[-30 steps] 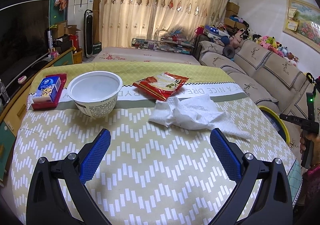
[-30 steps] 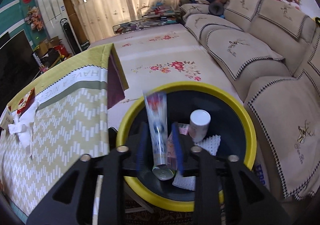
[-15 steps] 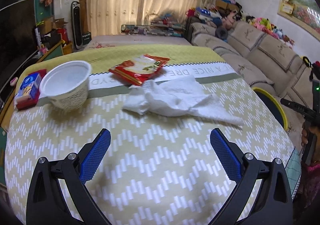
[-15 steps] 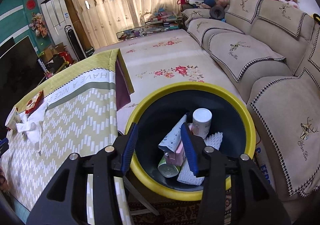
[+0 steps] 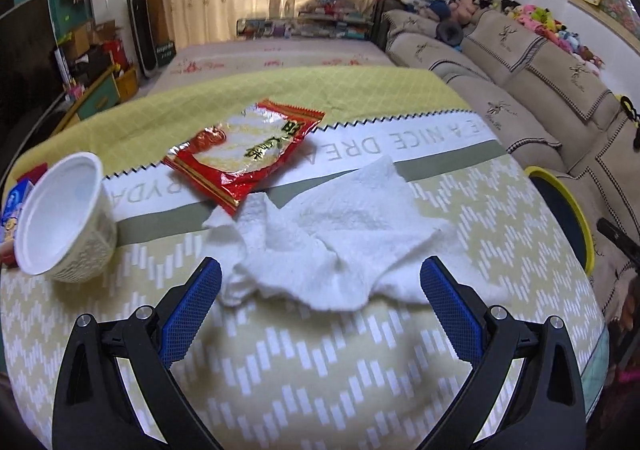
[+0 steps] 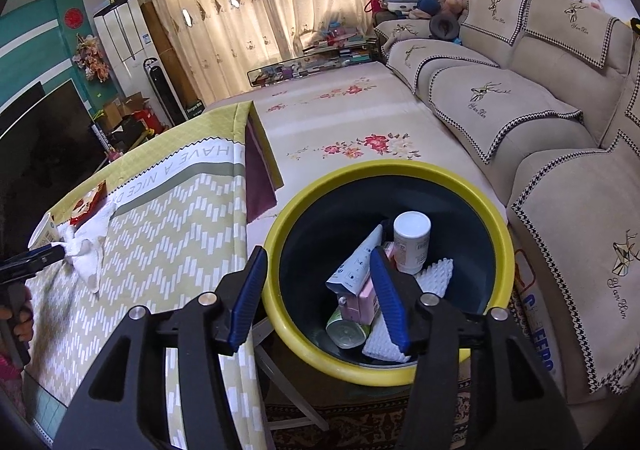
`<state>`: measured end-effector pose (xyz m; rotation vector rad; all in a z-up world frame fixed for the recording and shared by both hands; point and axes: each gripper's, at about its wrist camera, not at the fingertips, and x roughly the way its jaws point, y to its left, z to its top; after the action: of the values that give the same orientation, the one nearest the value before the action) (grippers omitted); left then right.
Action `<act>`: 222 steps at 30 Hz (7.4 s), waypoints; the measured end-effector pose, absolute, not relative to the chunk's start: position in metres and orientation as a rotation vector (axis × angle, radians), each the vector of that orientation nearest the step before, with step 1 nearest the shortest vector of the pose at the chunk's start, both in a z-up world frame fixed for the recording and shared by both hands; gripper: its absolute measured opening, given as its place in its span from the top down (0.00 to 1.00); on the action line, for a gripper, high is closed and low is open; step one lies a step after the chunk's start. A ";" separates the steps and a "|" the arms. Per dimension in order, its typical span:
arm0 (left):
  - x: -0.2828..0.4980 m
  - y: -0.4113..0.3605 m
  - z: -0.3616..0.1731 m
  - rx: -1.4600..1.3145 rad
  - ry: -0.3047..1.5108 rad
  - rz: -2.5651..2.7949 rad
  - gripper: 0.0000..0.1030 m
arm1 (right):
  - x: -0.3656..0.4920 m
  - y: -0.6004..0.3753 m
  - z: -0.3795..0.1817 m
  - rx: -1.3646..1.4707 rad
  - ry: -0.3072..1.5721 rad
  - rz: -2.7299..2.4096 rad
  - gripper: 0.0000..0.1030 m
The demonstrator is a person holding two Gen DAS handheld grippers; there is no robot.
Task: Collect trash
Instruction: 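Reach the left gripper to the white tissue and grasp it, then carry the white tissue over the bin and open the left gripper, then reach the right gripper to the red snack bag and grasp it, then carry the red snack bag over the bin and open the right gripper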
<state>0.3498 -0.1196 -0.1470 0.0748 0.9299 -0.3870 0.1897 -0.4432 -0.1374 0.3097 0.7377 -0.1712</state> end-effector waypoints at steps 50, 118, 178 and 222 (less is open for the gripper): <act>0.173 -0.143 -0.143 0.278 1.076 -0.677 0.86 | 0.221 -0.340 -0.111 0.164 0.760 0.211 0.41; 0.253 -0.464 -0.091 0.358 0.819 -0.961 0.38 | 0.050 -0.528 -0.120 0.384 0.681 -0.252 0.32; 0.108 0.057 -0.078 -0.091 0.619 -0.147 0.10 | 0.259 -0.165 -0.140 0.155 0.945 0.273 0.69; 0.129 -0.015 -0.091 -0.023 0.697 -0.231 0.10 | 0.198 -0.366 -0.053 0.193 0.603 -0.155 0.95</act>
<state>0.1291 -0.0154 -0.0911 -0.0230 0.6973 -0.2311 0.1980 -0.3658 -0.0531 0.1931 0.6028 -0.1547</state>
